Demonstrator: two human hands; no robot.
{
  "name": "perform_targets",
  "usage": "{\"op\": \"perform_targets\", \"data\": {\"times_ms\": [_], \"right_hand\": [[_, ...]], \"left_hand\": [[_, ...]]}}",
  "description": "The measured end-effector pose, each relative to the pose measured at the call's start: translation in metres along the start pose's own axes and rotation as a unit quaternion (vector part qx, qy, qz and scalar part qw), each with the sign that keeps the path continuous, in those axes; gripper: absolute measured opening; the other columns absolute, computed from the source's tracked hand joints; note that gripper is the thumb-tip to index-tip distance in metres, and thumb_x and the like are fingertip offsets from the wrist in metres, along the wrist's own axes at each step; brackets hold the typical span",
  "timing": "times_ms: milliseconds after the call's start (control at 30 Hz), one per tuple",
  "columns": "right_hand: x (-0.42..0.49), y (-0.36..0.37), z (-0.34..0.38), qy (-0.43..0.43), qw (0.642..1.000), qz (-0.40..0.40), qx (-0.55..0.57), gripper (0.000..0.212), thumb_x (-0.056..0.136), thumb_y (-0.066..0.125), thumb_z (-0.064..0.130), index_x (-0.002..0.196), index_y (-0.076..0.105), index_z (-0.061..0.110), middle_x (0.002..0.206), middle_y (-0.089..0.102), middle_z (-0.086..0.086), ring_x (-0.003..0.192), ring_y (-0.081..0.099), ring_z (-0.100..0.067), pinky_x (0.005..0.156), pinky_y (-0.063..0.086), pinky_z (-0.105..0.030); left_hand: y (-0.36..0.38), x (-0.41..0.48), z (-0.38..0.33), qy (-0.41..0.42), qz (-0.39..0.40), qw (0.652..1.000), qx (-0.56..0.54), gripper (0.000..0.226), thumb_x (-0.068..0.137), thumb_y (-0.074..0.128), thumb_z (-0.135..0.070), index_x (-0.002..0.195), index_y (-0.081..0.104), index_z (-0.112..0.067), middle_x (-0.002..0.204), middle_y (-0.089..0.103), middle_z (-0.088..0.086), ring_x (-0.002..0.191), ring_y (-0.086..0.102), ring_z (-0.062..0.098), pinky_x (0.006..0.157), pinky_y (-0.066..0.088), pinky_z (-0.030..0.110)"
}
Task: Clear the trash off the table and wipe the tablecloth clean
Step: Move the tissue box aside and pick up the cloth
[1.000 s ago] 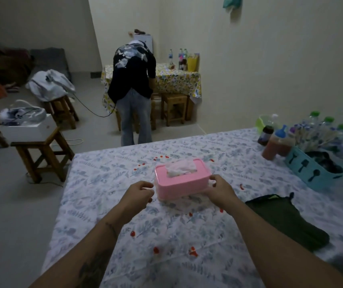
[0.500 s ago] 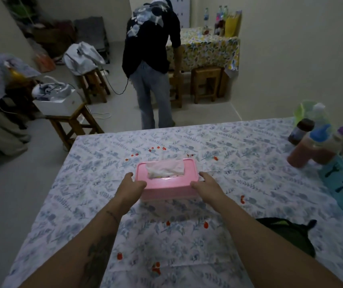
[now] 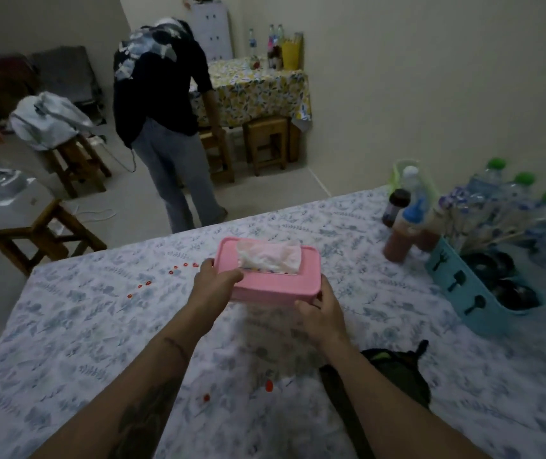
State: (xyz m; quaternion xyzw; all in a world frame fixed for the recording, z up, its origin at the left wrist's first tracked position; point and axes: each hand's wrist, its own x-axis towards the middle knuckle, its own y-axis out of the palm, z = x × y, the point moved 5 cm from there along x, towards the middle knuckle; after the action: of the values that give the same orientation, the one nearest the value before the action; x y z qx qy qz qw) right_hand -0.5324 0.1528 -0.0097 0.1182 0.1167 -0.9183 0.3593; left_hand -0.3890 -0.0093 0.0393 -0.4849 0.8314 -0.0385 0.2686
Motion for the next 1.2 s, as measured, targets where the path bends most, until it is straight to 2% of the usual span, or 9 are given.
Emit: {"op": "perform_targets", "data": {"times_ms": [200,433,633,700,800,900,1000,1133,1200], "right_hand": [[0.015,-0.102,-0.008,0.028,0.993,-0.111,-0.019,0.063,0.075,0.061,0.009,0.129,0.048,0.039,0.110,0.060,0.007,0.100,0.056,-0.017,0.075,0.045,-0.031],[0.020,-0.164,-0.042,0.073,0.982,-0.166,-0.048,0.080,0.069,0.064,0.022,0.140,0.036,0.046,0.130,0.059,0.004,0.112,0.057,-0.023,0.094,0.049,-0.044],[0.018,-0.191,-0.064,0.079,0.978,-0.192,-0.025,0.079,0.077,0.065,0.023,0.142,0.031,0.051,0.135,0.057,0.003,0.118,0.055,-0.022,0.097,0.048,-0.043],[0.017,-0.195,-0.067,0.070,0.978,-0.194,-0.022,0.079,0.079,0.062,0.021,0.144,0.029,0.051,0.137,0.055,0.004,0.121,0.053,-0.021,0.099,0.046,-0.040],[0.015,-0.197,-0.067,0.059,0.980,-0.188,-0.026,0.078,0.081,0.059,0.020,0.146,0.028,0.049,0.136,0.055,0.003,0.122,0.053,-0.021,0.098,0.044,-0.038],[0.011,-0.195,-0.068,0.067,0.984,-0.160,-0.044,0.070,0.081,0.061,0.028,0.144,0.032,0.044,0.131,0.057,0.003,0.118,0.055,-0.021,0.097,0.045,-0.039],[0.005,-0.191,-0.072,0.089,0.983,-0.139,-0.080,0.067,0.079,0.059,0.037,0.142,0.036,0.036,0.133,0.057,0.002,0.117,0.056,-0.020,0.100,0.046,-0.042],[-0.013,-0.180,-0.070,0.073,0.972,-0.171,-0.141,0.062,0.076,0.051,0.024,0.138,0.043,0.028,0.128,0.057,-0.002,0.114,0.055,-0.021,0.098,0.048,-0.042],[-0.028,-0.165,-0.067,0.039,0.970,-0.166,-0.174,0.060,0.080,0.052,0.016,0.138,0.044,0.025,0.125,0.053,-0.001,0.113,0.054,-0.021,0.095,0.048,-0.042]], "left_hand": [[0.110,0.010,-0.044,0.050,0.122,0.991,0.036,0.061,0.096,0.056,-0.013,0.151,0.028,-0.009,0.128,0.045,0.008,0.086,0.051,0.011,0.063,0.041,0.022],[0.195,0.015,-0.055,0.064,0.194,0.977,0.053,0.059,0.093,0.053,-0.004,0.148,0.031,-0.005,0.135,0.046,0.011,0.101,0.051,0.022,0.067,0.045,0.024],[0.230,0.020,-0.054,0.020,0.233,0.971,0.042,0.086,0.071,0.058,-0.020,0.151,0.030,-0.009,0.143,0.044,0.016,0.121,0.051,0.033,0.093,0.049,0.040],[0.237,0.023,-0.050,0.014,0.245,0.968,0.046,0.086,0.071,0.058,-0.019,0.152,0.029,-0.010,0.145,0.043,0.013,0.124,0.049,0.032,0.106,0.045,0.046],[0.238,0.020,-0.050,0.009,0.246,0.967,0.070,0.091,0.068,0.057,-0.021,0.154,0.027,-0.012,0.149,0.039,0.010,0.129,0.045,0.030,0.112,0.040,0.048],[0.232,0.014,-0.050,0.033,0.236,0.965,0.109,0.068,0.089,0.055,-0.009,0.153,0.031,-0.010,0.150,0.041,0.013,0.122,0.047,0.027,0.104,0.043,0.040],[0.218,0.011,-0.040,0.050,0.222,0.961,0.160,0.065,0.095,0.054,-0.009,0.155,0.029,-0.011,0.156,0.036,0.014,0.126,0.049,0.028,0.091,0.042,0.035],[0.181,-0.002,-0.016,0.071,0.187,0.962,0.183,0.055,0.095,0.050,-0.010,0.148,0.042,-0.015,0.147,0.048,0.008,0.091,0.060,0.010,0.077,0.050,0.027],[0.155,-0.011,0.001,0.083,0.158,0.967,0.179,0.050,0.095,0.049,-0.008,0.144,0.049,-0.016,0.142,0.053,0.007,0.092,0.058,0.011,0.074,0.049,0.026]]}}
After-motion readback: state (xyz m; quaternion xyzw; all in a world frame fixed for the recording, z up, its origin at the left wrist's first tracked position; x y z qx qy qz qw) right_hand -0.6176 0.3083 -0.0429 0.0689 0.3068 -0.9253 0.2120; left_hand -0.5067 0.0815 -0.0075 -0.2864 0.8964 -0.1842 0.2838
